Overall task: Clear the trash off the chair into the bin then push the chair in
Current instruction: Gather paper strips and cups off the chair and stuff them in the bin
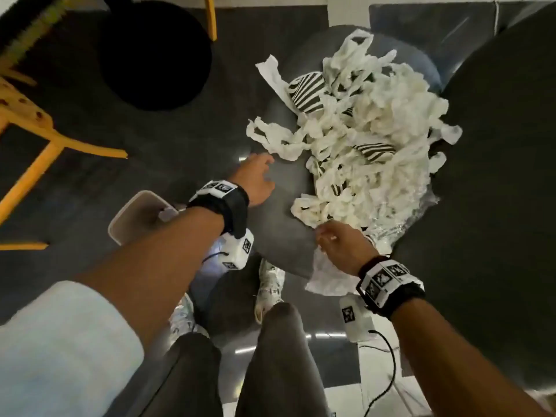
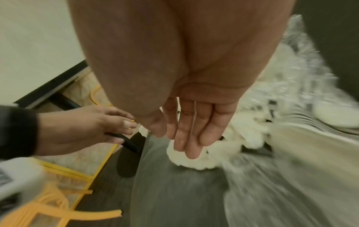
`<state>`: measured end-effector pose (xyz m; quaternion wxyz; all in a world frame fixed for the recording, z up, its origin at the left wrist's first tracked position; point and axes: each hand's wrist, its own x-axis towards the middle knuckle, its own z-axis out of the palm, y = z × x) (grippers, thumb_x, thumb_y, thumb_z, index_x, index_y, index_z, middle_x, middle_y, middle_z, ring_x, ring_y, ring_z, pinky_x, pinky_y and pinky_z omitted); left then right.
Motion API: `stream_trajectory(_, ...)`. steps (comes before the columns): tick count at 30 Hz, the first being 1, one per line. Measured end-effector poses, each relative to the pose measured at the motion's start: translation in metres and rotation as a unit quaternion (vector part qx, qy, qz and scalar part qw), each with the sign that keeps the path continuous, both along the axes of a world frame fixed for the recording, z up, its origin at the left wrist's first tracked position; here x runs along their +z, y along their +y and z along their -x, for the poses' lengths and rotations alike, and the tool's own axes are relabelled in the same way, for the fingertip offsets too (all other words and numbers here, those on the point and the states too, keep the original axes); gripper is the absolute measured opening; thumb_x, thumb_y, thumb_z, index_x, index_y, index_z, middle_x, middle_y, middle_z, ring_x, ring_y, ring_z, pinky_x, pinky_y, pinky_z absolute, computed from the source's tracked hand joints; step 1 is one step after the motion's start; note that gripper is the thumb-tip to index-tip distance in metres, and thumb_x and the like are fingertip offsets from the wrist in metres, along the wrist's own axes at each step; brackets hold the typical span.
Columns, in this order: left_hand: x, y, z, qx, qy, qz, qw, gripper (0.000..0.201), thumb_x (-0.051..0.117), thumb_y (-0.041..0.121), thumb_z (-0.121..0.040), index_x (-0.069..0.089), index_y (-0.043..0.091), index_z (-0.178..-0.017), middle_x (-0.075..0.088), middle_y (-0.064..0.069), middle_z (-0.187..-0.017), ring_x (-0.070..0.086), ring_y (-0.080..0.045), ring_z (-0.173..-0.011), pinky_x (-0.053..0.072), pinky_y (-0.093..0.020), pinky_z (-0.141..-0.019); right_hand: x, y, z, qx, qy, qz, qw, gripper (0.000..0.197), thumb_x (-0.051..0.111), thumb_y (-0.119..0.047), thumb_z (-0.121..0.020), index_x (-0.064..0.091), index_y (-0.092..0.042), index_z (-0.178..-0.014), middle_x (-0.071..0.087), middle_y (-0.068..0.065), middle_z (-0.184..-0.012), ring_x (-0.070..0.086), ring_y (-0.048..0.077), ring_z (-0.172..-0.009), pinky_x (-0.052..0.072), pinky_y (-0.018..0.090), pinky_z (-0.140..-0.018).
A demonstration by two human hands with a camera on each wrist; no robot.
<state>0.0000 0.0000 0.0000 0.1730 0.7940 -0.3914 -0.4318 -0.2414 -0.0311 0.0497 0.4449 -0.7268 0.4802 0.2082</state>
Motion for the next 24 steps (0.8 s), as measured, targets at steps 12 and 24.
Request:
stream_trajectory(12, -0.083, -0.077, -0.002, -0.058, -0.160, 0.013, 0.985, 0.030, 0.067, 0.025, -0.078, 0.062, 0.029, -0.108, 0.040, 0.000, -0.140, 0.033, -0.032, -0.131, 0.043, -0.051, -0.099, -0.023, -0.134, -0.096, 0.023, -0.123, 0.136, 0.983, 0.018, 0.056, -0.026, -0.095, 0.067, -0.022, -0.109, 0.071, -0.007, -0.097, 0.067, 0.015, -0.087, 0.045, 0.024, -0.077)
stream_trajectory(24, -0.035, 0.009, -0.035, 0.064, 0.019, 0.040, 0.997, 0.019, 0.054, 0.004, -0.083, 0.054, 0.022, -0.076, 0.057, 0.011, -0.069, 0.055, -0.005, -0.063, 0.038, -0.015, -0.057, -0.085, -0.218, -0.200, 0.192, 0.066, 0.252, 0.946, 0.093, 0.076, -0.033, -0.079, 0.022, -0.024, -0.155, 0.022, 0.007, -0.162, 0.021, 0.043, -0.148, 0.027, 0.053, -0.117)
